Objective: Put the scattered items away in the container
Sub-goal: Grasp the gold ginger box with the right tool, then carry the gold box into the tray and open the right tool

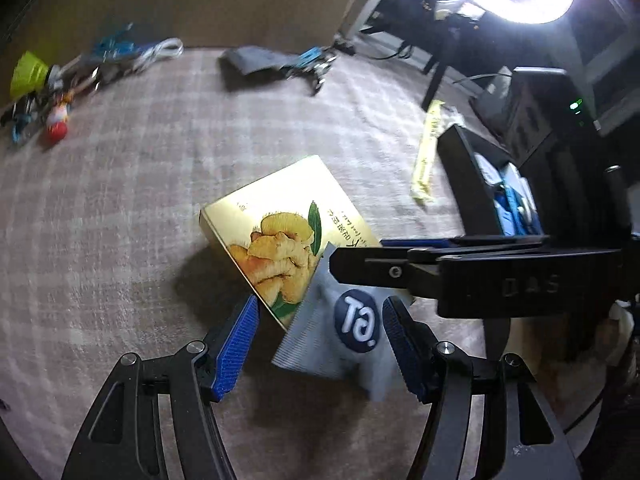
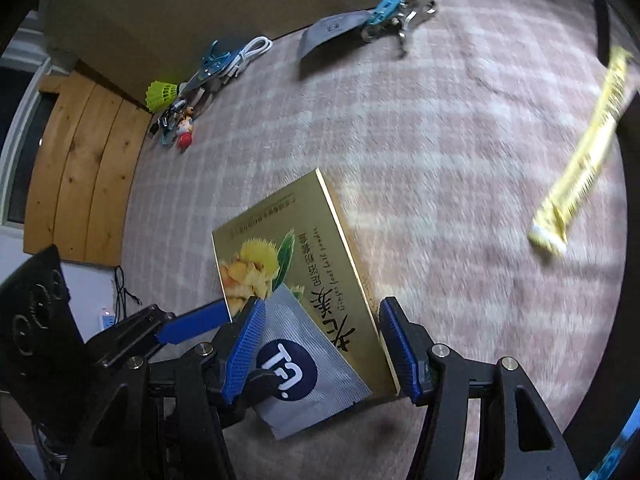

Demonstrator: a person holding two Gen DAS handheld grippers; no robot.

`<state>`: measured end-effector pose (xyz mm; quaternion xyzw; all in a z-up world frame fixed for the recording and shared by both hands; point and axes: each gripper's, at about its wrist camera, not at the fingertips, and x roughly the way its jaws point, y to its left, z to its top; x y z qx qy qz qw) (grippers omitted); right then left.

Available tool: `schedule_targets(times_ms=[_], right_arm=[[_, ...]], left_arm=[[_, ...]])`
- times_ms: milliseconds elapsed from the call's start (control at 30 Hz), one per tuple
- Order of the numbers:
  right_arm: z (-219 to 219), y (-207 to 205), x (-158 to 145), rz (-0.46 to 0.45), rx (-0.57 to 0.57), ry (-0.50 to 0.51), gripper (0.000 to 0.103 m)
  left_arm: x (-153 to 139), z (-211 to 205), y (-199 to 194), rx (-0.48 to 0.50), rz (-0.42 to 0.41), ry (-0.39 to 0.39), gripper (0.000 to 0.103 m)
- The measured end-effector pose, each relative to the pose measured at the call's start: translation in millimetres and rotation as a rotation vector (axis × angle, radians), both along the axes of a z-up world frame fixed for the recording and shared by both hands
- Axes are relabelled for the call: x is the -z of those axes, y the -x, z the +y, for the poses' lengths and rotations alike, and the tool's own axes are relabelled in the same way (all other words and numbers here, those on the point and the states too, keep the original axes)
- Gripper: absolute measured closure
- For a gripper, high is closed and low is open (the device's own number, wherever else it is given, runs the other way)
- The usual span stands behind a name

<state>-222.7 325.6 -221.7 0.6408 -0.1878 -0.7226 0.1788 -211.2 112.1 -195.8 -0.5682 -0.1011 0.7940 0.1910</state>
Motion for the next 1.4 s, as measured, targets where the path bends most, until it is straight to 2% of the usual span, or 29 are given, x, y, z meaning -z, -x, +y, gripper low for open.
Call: schedule_targets(times_ms=[67,200,433,600,967,1100,1400], right_arm=[[5.9,-6.1,-4.6,0.018,0.036,0.011,0.052],[9.6,-16.2,-21.3,0.087,0.061,0.013,0.052],[31.4,-27.6,-51.2,0.167,0.131,0.045,0.052],[48.7,-35.0,-59.0,0.174,0.168,0.075,0.05],[79.2,-67.9,-81.0,0.184,0.229,0.026,0.05],[105.3,-79.8,-98.0,0.196,0.27,0.015,0.05],[185.4,-104.2,-123.7,0.201,0.374,-0.064,0.05]], left_arm=[[-13.1,6.5,-4.7,0.02,0.04,0.019,0.036],[-38.5,18.7,-10.7,0.059,0.122,0.057,0.036],[-72.1,40.4,-12.7,0.101,0.194,0.042,0.035],[-81.4,55.4,-11.7,0.128,0.202,0.025,0.034],[-102.8,100.5,-27.2,0.208,0.231,0.009,0.034],[-118.3,132.7,-28.8,0.258,0.265,-0.007,0.032],[-134.5,223.9,-26.5,0.372,0.265,-0.067,0.032]])
